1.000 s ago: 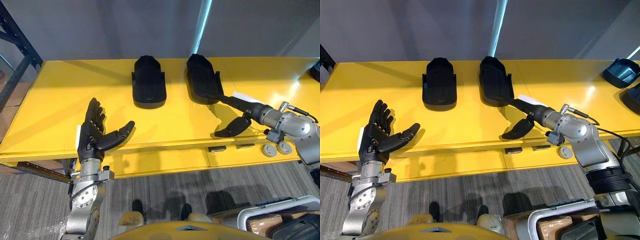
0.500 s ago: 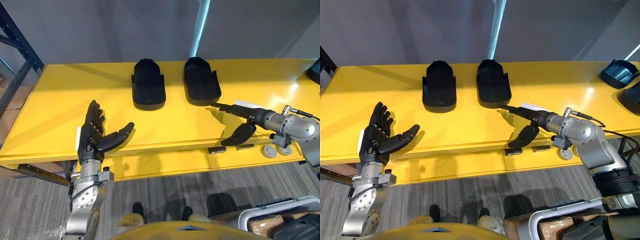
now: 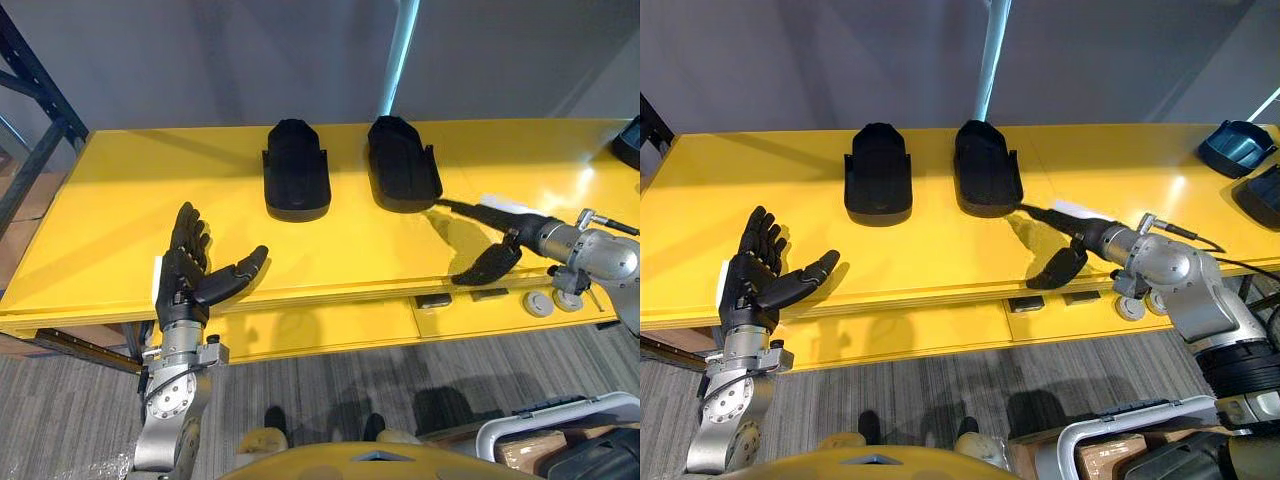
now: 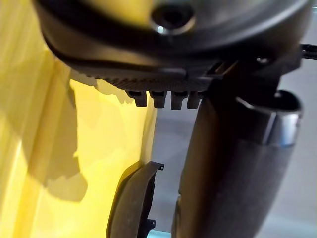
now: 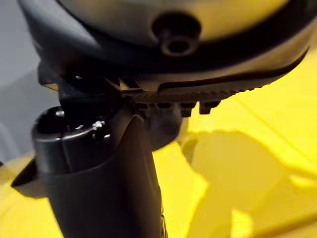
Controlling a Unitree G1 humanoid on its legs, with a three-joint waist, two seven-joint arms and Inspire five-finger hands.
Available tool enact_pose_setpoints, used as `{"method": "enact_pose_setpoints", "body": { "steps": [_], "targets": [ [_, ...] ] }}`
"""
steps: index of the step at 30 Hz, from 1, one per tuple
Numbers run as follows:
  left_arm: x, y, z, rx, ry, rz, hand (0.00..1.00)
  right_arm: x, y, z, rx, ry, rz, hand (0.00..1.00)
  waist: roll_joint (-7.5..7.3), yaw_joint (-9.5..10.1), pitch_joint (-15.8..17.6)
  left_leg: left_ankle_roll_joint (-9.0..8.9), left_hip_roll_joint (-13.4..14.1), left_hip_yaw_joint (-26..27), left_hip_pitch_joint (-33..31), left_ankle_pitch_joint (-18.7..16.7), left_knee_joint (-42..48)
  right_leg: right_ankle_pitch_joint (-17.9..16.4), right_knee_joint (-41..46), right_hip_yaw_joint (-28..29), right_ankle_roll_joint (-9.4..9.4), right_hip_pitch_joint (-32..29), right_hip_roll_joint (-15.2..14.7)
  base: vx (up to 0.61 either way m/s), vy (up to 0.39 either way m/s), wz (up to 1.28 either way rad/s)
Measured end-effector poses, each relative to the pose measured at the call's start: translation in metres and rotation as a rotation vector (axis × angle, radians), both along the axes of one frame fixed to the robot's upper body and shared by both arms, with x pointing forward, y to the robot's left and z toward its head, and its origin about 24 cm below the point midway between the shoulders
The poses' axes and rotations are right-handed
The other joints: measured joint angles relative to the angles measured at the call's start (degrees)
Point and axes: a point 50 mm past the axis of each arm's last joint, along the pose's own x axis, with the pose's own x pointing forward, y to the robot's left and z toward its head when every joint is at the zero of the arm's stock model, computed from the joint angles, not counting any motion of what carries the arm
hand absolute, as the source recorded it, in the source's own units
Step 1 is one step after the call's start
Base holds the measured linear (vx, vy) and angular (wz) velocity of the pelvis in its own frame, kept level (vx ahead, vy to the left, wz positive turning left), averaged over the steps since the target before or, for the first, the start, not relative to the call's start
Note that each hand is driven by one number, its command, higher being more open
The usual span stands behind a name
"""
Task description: Walk over and take three plastic housings, then place them on the shelf
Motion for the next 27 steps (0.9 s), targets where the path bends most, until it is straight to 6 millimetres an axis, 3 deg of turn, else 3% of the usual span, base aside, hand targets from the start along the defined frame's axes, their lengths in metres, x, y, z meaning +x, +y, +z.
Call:
{"method": "enact_pose_setpoints", "body": {
  "steps": [7, 16, 21, 27],
  "targets": [
    [0.000, -0.002, -0.001, -0.003, 0.005, -0.005, 1.00, 0.008, 0.025, 0.059, 0.028, -0.295, 0.128, 1.00, -0.57, 0.14, -0.7, 0.38, 0.0, -0.3, -1.3, 0.5, 0.0, 0.0, -0.2, -0.1, -0.02, -1.2, 0.0, 0.00, -0.001, 0.03],
    [0.000, -0.002, -0.004, -0.005, 0.017, 0.003, 1.00, 0.016, 0.041, 0.047, -0.017, -0.182, 0.202, 1.00, -0.83, 0.53, -0.8, 0.52, -0.6, -1.4, -1.5, 1.0, 0.0, 0.0, 0.1, -0.9, -0.03, -0.9, -0.5, -0.01, 0.002, 0.06],
    [0.000, -0.004, -0.011, -0.010, 0.047, -0.001, 1.00, 0.024, 0.033, 0.030, -0.039, -0.072, 0.162, 1.00, -0.63, 0.83, -0.7, 0.36, -0.9, -2.2, -1.9, 1.1, 0.0, 0.0, 0.2, -1.6, -0.04, -0.9, -0.8, -0.05, 0.013, 0.08],
    [0.000, -0.005, -0.011, -0.013, 0.046, -0.001, 1.00, 0.032, 0.022, 0.025, -0.049, -0.010, 0.107, 1.00, 0.06, 1.72, -0.6, 0.69, -1.0, -2.6, -2.1, 1.6, 0.0, 0.0, 0.2, -1.9, -0.06, -1.0, -0.8, -0.01, 0.000, 0.02]
  ]
}}
